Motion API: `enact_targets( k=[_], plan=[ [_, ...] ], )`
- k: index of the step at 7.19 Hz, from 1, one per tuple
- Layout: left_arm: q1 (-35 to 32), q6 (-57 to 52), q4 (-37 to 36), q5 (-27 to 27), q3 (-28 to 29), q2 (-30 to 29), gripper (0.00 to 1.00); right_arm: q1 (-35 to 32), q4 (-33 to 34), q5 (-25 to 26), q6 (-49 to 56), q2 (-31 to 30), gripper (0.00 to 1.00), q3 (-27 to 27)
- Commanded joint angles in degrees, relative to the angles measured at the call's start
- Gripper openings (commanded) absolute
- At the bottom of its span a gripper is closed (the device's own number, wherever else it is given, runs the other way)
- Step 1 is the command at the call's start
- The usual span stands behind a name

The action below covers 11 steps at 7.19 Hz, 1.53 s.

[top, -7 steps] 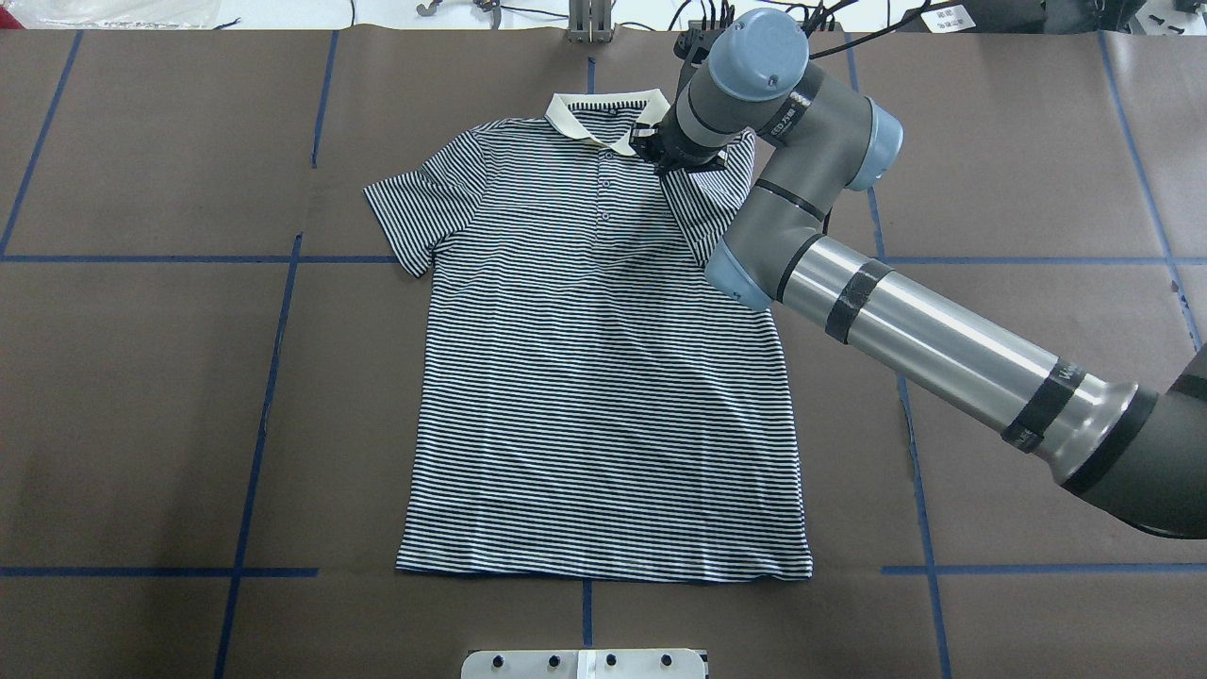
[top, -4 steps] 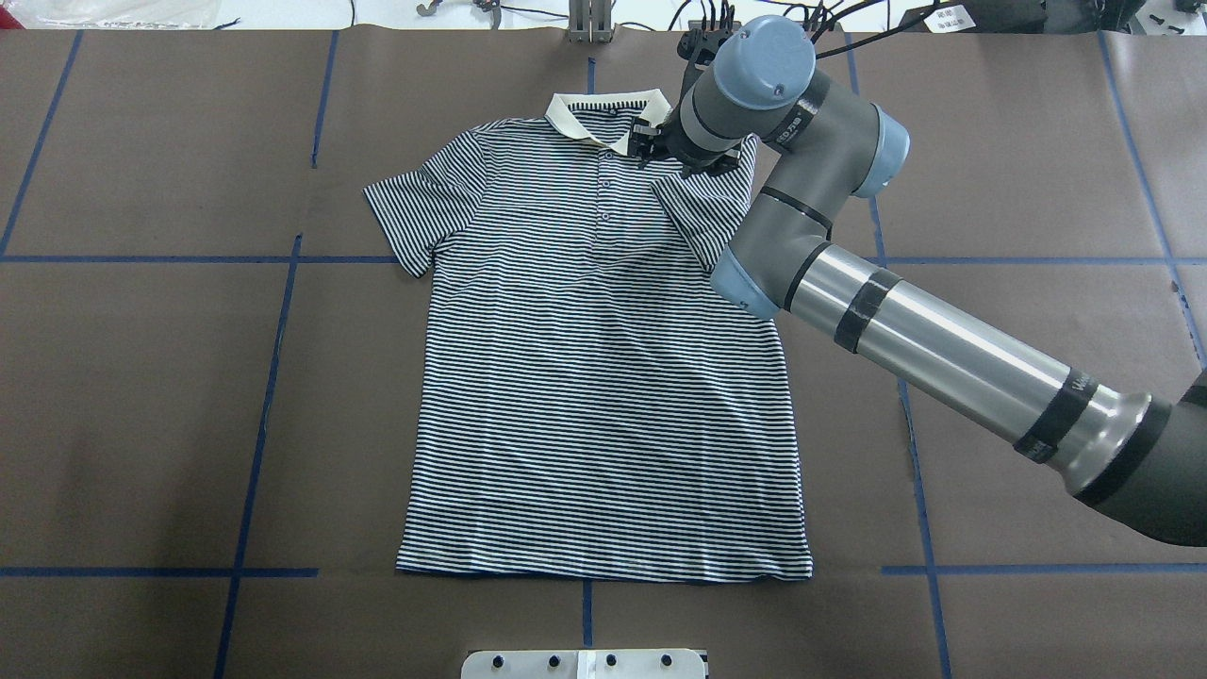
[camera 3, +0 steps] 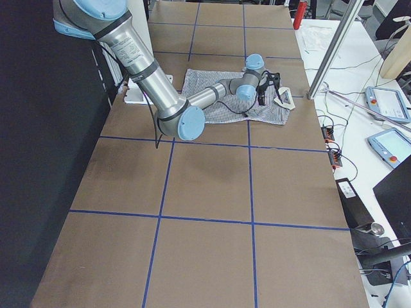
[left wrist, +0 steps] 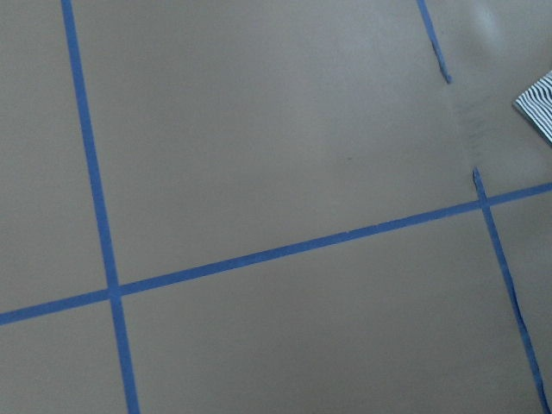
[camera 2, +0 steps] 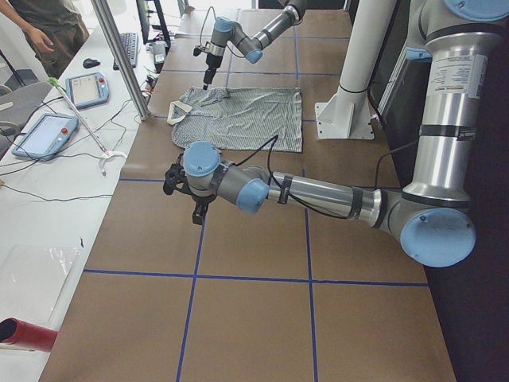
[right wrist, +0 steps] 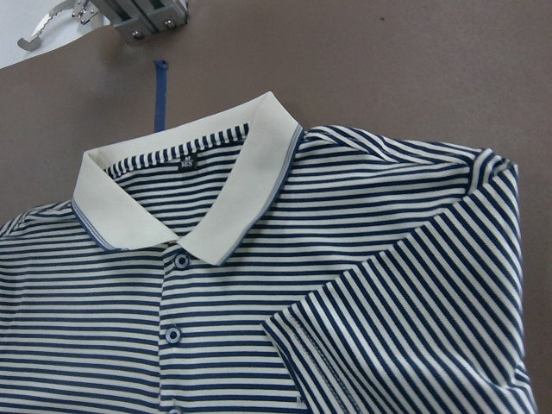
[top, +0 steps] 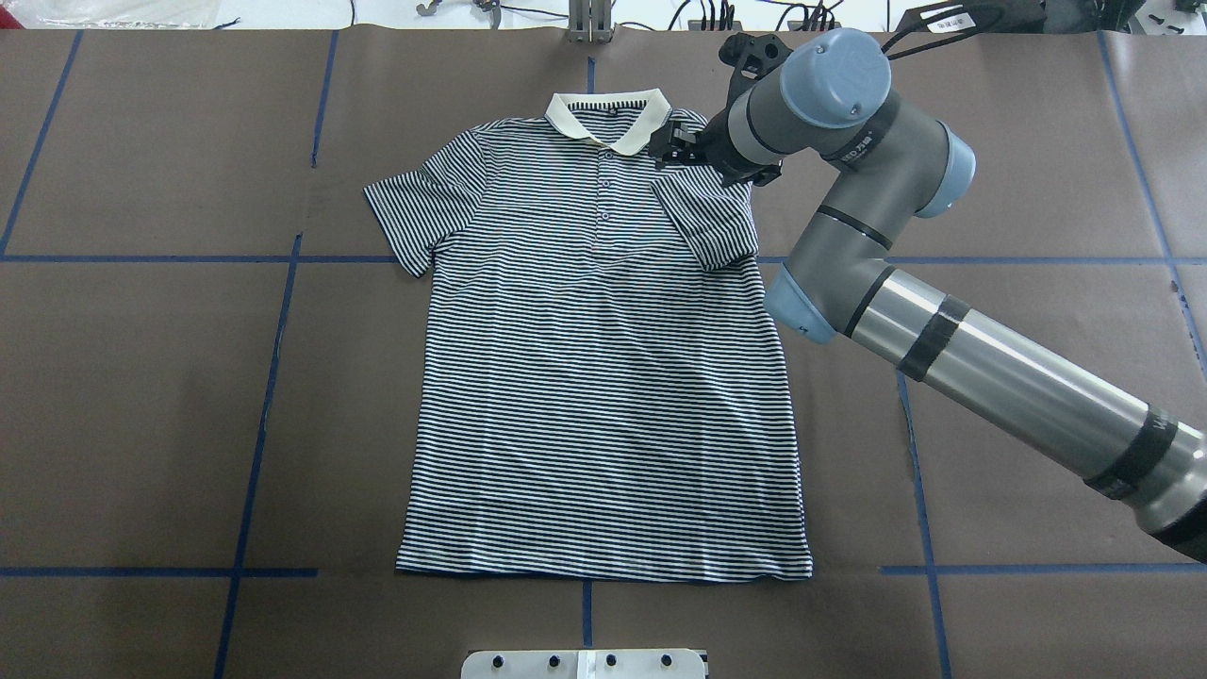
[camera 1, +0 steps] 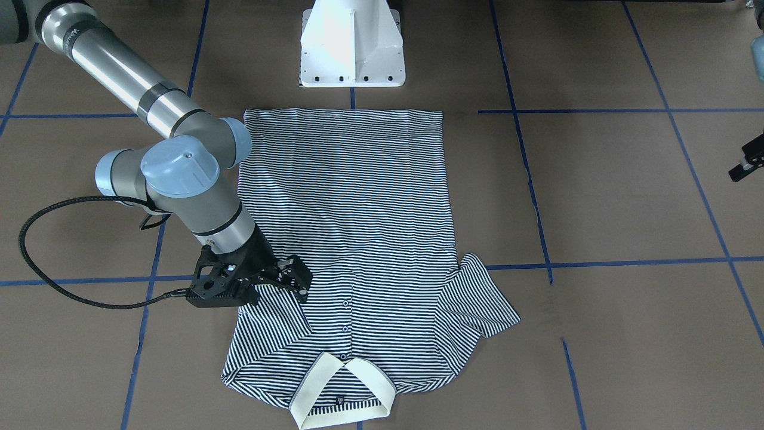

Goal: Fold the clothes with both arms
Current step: 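Withdraw the right gripper while the left gripper moves to its sleeve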

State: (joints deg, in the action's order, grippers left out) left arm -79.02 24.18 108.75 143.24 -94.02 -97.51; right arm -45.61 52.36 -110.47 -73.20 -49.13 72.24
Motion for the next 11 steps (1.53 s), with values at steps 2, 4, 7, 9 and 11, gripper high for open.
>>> enact_targets(
  k=[2,4,7,9,11],
  plan=[
    [16.95,22.72,3.82,-11.35,15.04,-21.08,1.0,-5.17,-0.06,-9.99,0.6,-8.76,1.0,7.72],
    [20.13,29.31,12.06,-12.1,21.13,-24.99,1.0,-5.89,0.02,-10.73,0.68,-12.12,1.0,11.51],
    [25.66,30.4,17.34,-20.18,30.09,-31.32,0.93,-6.25,-0.06,-11.43,1.65,-15.29,1.0,13.8],
    [26.37,30.32,19.04,-22.47,33.46,-32.74,0.83,-6.16,0.02,-11.43,1.83,-15.29,1.0,13.63],
    [27.78,30.23,19.3,-25.01,35.74,-33.97,0.73,-6.16,0.02,-11.35,1.83,-15.38,1.0,13.45]
  ],
)
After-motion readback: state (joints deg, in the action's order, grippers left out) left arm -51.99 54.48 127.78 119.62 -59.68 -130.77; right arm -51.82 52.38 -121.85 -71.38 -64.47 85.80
